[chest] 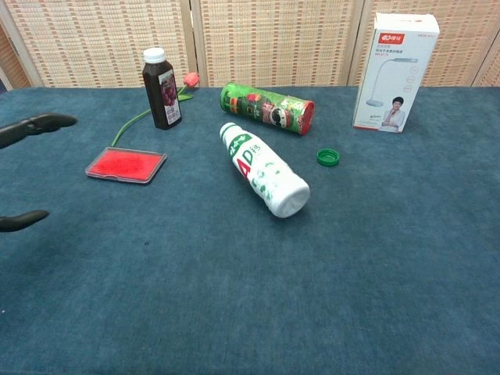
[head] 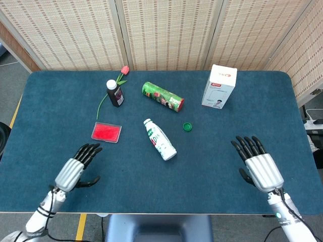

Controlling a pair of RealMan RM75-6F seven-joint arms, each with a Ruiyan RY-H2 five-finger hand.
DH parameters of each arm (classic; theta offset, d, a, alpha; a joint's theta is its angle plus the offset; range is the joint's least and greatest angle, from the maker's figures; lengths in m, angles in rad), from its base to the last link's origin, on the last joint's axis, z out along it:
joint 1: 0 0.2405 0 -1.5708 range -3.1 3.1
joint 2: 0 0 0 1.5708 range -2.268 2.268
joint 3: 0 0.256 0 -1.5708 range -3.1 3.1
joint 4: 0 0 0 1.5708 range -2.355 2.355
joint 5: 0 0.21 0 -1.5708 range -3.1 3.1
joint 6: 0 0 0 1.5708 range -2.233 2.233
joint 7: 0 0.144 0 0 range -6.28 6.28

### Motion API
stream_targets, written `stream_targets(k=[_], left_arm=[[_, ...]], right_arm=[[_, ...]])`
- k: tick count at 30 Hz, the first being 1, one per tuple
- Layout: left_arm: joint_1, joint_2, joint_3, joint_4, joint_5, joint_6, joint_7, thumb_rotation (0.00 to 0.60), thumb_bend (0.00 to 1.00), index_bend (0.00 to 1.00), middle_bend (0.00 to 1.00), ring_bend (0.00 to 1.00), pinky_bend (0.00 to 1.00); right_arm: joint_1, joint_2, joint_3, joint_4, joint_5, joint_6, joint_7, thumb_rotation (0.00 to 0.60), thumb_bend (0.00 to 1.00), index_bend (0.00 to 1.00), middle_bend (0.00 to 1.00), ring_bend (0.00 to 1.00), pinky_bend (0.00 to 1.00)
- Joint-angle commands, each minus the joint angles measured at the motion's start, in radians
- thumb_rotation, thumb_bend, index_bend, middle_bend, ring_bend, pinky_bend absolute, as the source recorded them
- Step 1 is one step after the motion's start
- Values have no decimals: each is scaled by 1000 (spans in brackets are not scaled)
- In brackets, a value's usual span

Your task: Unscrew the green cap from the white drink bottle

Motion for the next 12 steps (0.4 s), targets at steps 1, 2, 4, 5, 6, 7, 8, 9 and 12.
stream_targets(k=[1,2,4,5,6,7,8,9,12], left_arm=[[135,81,61,-2,7,119,111,600,305,0,0,0,0],[151,83,62,8,3,129,125,600,306,0,0,0,0],[177,85,61,17,-12,137,159,600,310,0,0,0,0],[189,82,52,22,-25,141,184,600,311,0,0,0,0],[193,83,48,25,-29,137,214,600,314,0,0,0,0],[193,88,48,24,-26,133,239,600,317,0,0,0,0],[196,91,45,16,-19,137,247,600,320,0,0,0,0],[198,90,41,14,-16,141,248,600,320,0,0,0,0],[206,93,27,15,-12,154,259,600,319,0,0,0,0]], right_arm=[[-93,-96,-38,132,-44,80,67,600,291,0,0,0,0],[-106,-112,-40,158,-45,91,80,600,292,0,0,0,0],[-129,-144,-42,209,-49,110,104,600,292,0,0,0,0],[-142,-160,-44,238,-51,119,121,600,292,0,0,0,0],[-150,-170,-44,256,-52,124,136,600,292,0,0,0,0],[-154,-175,-43,267,-52,124,142,600,292,0,0,0,0],[-154,-172,-46,277,-66,122,143,600,292,0,0,0,0],[-156,-171,-44,281,-73,126,148,600,292,0,0,0,0],[-168,-172,-31,288,-74,142,154,600,292,0,0,0,0]])
